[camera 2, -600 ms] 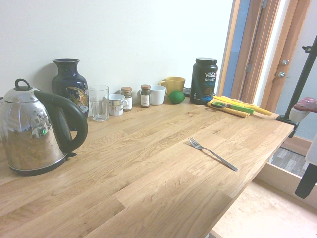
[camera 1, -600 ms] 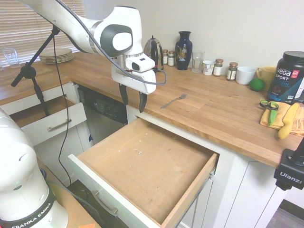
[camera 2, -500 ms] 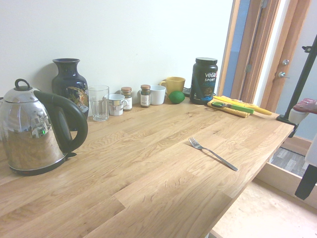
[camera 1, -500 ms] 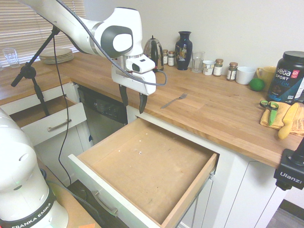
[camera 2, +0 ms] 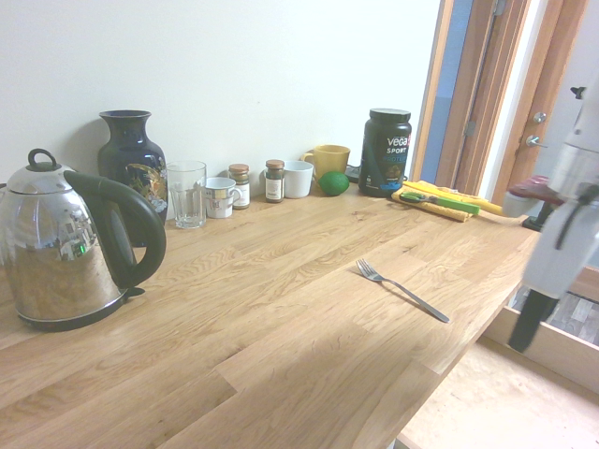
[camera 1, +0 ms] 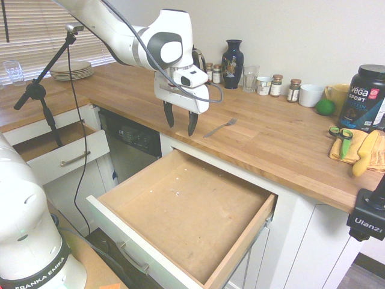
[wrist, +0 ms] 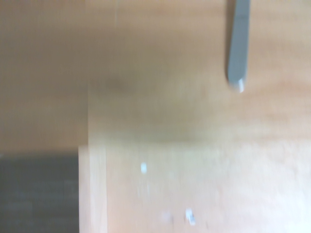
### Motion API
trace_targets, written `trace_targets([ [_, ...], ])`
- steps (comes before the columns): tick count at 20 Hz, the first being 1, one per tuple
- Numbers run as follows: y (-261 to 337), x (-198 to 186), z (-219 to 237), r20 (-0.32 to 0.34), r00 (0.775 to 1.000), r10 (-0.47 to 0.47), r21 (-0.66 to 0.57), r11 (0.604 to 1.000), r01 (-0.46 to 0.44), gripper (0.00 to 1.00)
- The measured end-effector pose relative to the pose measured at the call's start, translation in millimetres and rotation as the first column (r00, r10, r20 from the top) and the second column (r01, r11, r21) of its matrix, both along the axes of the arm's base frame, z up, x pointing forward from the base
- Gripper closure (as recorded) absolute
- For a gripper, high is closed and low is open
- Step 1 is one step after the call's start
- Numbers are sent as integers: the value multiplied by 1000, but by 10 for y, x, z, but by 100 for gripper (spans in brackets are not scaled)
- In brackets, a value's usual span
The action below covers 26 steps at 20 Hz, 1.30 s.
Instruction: Put fork in the drawer
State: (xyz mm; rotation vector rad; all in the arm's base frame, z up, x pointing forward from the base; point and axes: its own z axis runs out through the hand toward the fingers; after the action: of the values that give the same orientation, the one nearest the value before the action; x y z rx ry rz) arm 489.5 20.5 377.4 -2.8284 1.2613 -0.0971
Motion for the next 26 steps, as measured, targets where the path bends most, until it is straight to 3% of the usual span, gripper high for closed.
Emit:
trace_targets([
  [12,-146,1065,16,-14,998,-69,-1,998,69,0],
  [26,-313,1676,-249,-59,993,-98,-9,995,97,0],
])
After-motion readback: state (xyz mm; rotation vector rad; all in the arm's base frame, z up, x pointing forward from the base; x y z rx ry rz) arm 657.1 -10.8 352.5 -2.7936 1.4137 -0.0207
